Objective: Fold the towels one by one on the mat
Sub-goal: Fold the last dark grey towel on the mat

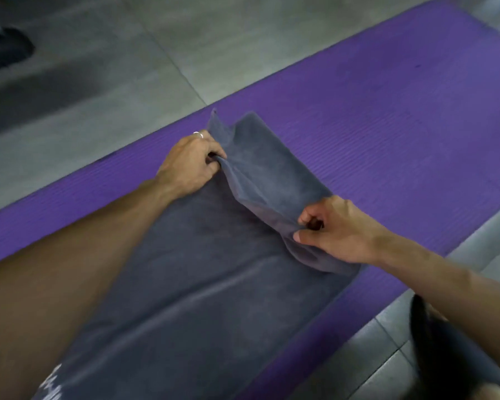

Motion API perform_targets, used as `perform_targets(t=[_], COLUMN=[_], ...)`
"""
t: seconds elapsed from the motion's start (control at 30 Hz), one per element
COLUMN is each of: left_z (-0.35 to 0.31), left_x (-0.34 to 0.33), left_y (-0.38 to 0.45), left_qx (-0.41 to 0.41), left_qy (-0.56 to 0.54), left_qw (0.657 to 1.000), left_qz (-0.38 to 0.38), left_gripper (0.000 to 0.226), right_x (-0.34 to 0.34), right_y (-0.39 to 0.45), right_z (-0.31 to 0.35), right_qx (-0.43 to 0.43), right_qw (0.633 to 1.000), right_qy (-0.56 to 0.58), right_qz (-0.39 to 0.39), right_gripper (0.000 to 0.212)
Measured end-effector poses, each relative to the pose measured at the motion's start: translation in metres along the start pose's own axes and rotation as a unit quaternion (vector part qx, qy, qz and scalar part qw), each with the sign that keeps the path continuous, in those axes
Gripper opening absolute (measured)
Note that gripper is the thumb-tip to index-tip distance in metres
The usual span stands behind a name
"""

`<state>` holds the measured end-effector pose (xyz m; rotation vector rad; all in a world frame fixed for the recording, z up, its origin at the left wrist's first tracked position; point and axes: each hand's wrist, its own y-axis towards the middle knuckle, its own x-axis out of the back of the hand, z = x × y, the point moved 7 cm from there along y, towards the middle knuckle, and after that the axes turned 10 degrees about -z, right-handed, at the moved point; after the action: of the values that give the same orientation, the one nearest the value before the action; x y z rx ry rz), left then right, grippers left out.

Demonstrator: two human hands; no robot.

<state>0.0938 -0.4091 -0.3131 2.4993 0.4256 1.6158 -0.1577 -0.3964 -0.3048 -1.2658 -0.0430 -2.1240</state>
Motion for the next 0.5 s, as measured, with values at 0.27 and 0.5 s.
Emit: perform_targets(t=[0.27,0.5], left_z=[0.088,0.139], left_x=[0.071,0.142], left_y=[-0.121,-0.226], left_qx=[0.076,0.120], left_qy=[-0.043,-0.017], left_qw=[0.994,0.989], left_qz=[-0.068,-0.085], left_gripper=[0.020,0.029], right_x=[-0.056,-0.147], right_y=[-0.049,-0.099], right_z=[0.123,0.244], right_qx=[0.058,0.112], right_qw=[0.996,0.990], right_qy=[-0.064,-0.036], right_qz=[0.034,0.072], right_gripper=[0.026,0.007])
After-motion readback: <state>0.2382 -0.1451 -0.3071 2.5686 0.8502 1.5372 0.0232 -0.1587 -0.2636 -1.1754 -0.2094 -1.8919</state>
